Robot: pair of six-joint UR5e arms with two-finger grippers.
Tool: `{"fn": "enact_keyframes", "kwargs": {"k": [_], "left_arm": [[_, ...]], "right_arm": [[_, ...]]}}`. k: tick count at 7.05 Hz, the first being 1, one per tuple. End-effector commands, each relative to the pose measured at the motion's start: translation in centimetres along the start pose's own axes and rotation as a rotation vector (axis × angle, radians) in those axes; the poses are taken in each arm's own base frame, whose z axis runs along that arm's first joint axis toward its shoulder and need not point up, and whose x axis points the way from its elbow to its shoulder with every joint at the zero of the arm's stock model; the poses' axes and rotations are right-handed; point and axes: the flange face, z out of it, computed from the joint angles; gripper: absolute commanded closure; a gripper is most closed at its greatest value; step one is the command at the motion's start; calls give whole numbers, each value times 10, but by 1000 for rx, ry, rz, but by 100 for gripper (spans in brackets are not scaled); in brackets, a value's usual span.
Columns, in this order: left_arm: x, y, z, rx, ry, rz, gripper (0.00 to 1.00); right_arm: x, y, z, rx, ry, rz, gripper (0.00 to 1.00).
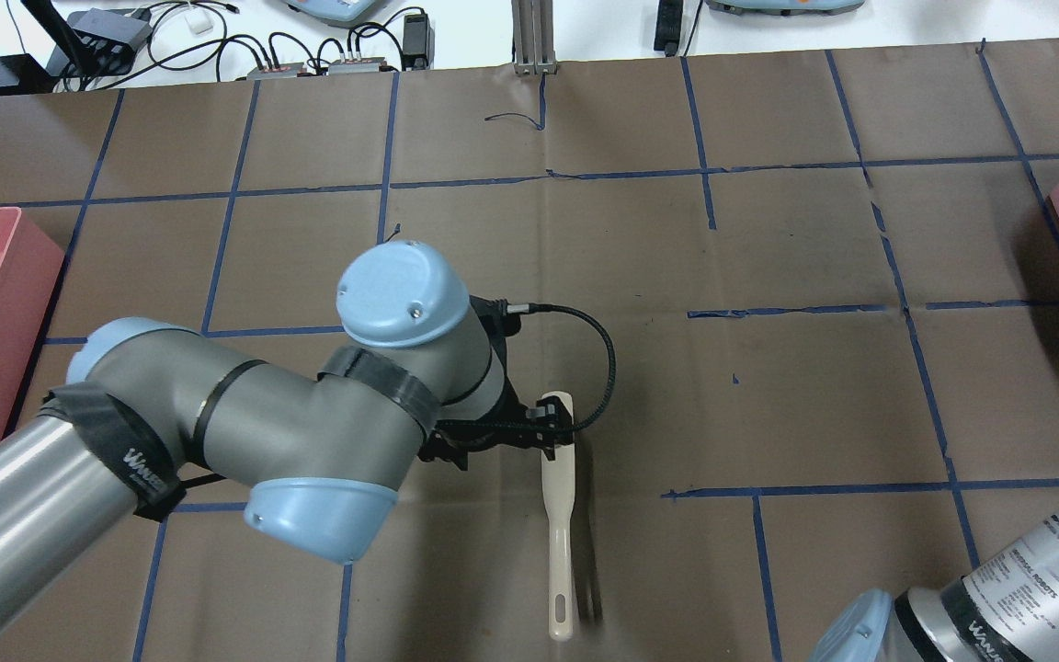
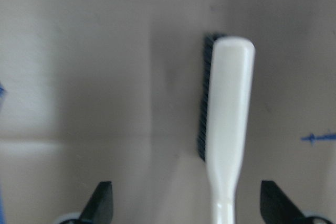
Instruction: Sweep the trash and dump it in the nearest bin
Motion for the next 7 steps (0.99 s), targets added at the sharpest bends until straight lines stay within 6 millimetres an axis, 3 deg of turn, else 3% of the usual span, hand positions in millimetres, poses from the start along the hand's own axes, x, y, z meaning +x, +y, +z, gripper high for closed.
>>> {"fn": "enact_keyframes", "kwargs": {"k": [1,3,4,6,7], "left_arm": [[-11,-8,-20,25,-19,-8,0],[-46,-21,-46,26,-18,-93,0],[-54,-22,-49,20,-21,-121,0],[-86,-31,-57,-6,-23,-198,0],[-88,-32,-57,-11,-24,-191,0]], "right_arm": [[-7,2,-8,-19,-24,41,92],[-5,-2,-7,-26,-42,61,92],[-7,-4,-7,-9,-60,59,91],[-3,-8,2,0,-75,83,90],[-2,-9,8,-5,-96,102,89]]}}
